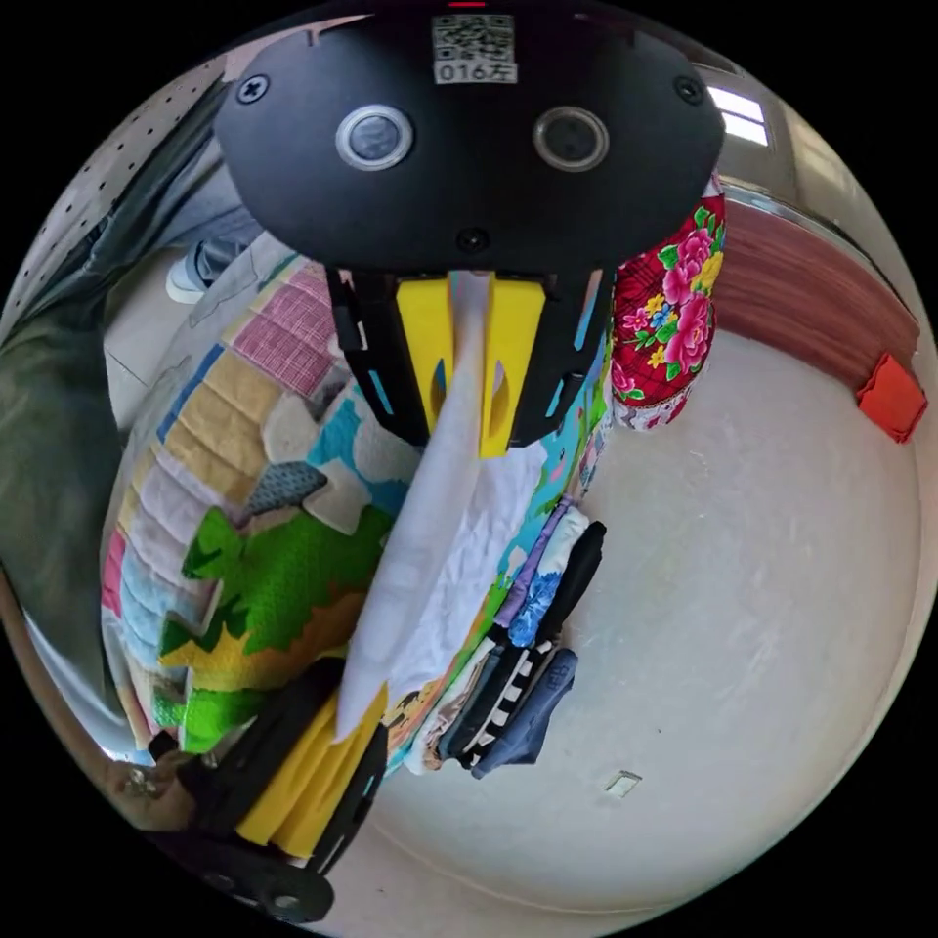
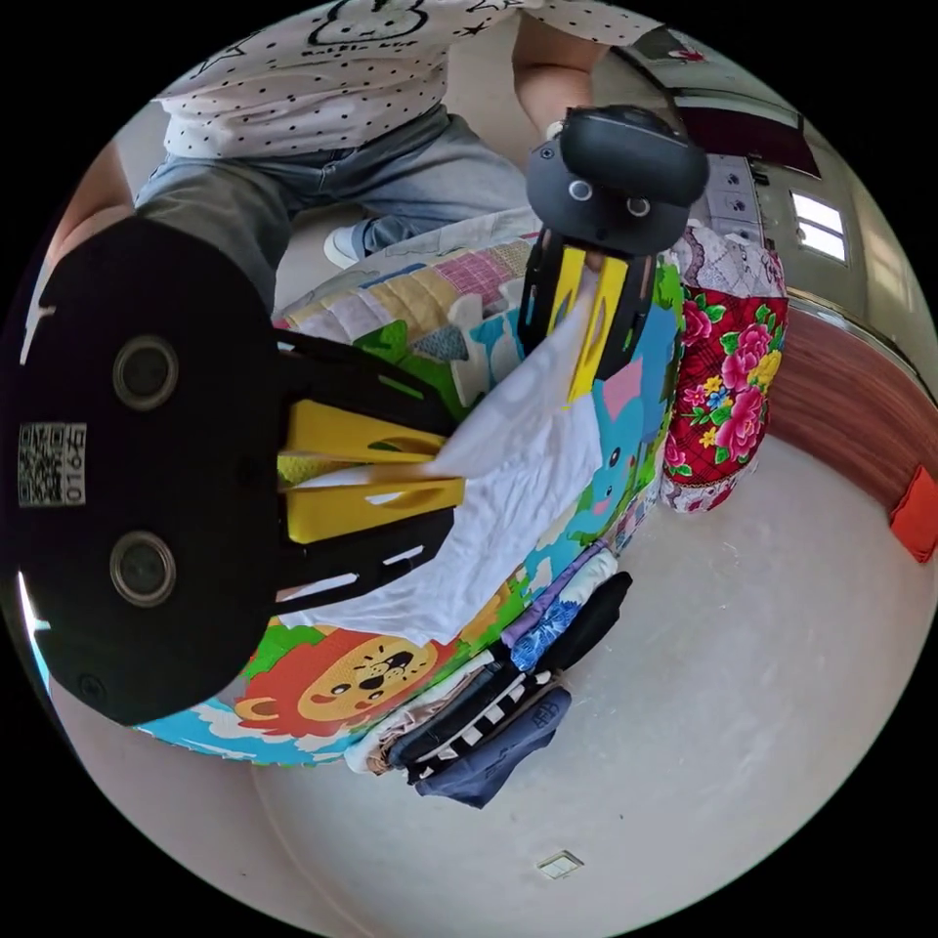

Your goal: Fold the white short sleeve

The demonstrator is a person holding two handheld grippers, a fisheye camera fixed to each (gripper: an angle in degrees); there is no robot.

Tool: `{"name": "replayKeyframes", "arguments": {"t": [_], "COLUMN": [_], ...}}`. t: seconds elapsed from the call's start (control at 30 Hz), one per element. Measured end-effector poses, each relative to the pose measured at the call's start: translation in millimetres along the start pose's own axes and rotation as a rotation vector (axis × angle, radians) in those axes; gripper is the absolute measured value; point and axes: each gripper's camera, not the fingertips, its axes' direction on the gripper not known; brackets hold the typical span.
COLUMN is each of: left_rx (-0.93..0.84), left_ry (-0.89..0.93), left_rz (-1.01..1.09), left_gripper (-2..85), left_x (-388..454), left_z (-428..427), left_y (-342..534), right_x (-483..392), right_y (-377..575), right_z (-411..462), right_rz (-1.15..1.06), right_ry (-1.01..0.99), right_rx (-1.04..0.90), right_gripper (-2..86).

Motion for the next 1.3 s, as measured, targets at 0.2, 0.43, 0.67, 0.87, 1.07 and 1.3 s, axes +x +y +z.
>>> {"name": "replayKeyframes", "arguments": {"t": [0.2,0.43,0.67,0.87,1.07,1.3], "left_rx": [0.004,0.051,-0.035,-0.064,-0.129,-0.164], "left_ry": [0.294,0.633,0.573,0.532,0.526,0.543], "left_rz": [-0.09,-0.099,0.096,0.269,0.376,0.206], "left_gripper": [-0.9,-0.9,-0.9,-0.9,-0.8,-0.9], "left_x": [-63.8,-136.6,-140.1,-159.1,-220.0,-370.1], "left_z": [21.0,44.6,47.1,4.9,-27.6,30.0], "left_y": [-3.4,-15.8,-4.8,19.2,27.1,18.2], "right_x": [-59.7,-109.5,-169.5,-259.7,-317.0,-337.5], "right_y": [-35.3,-78.1,-125.7,-191.2,-288.1,-416.4], "right_z": [66.0,118.3,163.5,170.3,193.2,255.4], "right_rz": [-0.16,-0.19,-0.229,-0.54,-0.75,-0.874], "right_ry": [0.111,0.08,0.136,0.002,-0.223,-0.345], "right_rx": [-0.228,-0.251,-0.287,-0.294,-0.314,-0.341], "right_gripper": [7.4,9.0,3.8,2.0,1.1,0.8]}}
